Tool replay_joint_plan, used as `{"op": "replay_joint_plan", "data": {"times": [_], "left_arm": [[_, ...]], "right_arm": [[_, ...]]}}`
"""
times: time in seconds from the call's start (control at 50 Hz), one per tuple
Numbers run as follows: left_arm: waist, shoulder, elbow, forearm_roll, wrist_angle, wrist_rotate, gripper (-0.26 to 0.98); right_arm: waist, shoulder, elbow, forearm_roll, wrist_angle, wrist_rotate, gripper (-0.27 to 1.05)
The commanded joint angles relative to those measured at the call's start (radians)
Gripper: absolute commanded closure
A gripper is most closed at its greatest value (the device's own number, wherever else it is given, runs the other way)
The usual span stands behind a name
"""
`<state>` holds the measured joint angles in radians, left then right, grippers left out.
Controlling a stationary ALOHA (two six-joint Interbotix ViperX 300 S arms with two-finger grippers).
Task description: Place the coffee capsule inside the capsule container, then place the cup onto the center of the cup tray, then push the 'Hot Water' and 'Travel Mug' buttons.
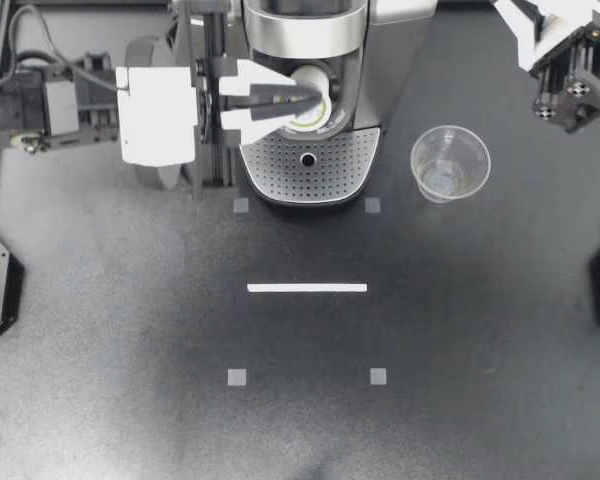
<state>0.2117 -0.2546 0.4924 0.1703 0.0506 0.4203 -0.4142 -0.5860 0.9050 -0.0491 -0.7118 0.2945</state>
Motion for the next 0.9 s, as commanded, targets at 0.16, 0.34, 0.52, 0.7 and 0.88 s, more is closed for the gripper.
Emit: {"op": "replay_joint_plan", "data": {"times": [0.16,0.34,0.52,0.7,0.88], "left_arm": [[0.012,0.0,-0.023,-0.003,0.014,-0.018,0.6],[0.005,-0.028,-0.011,-0.003,0.003,-0.025,0.6],[-0.066,-0.086,0.069,-0.008,-0.043,-0.069,0.6],[-0.129,-0.137,0.216,-0.023,-0.183,-0.207,0.6],[-0.149,-0.153,0.35,-0.025,-0.342,-0.365,0.6]], "right_arm": [[0.012,-0.025,-0.005,0.002,-0.009,0.0,0.68],[0.015,-0.025,-0.006,0.002,-0.009,0.0,0.68],[-0.003,0.014,-0.048,0.034,0.043,-0.009,0.68],[-0.106,0.074,-0.15,0.048,0.198,-0.021,0.68],[-0.209,0.16,-0.232,0.038,0.276,-0.023,0.68]]}}
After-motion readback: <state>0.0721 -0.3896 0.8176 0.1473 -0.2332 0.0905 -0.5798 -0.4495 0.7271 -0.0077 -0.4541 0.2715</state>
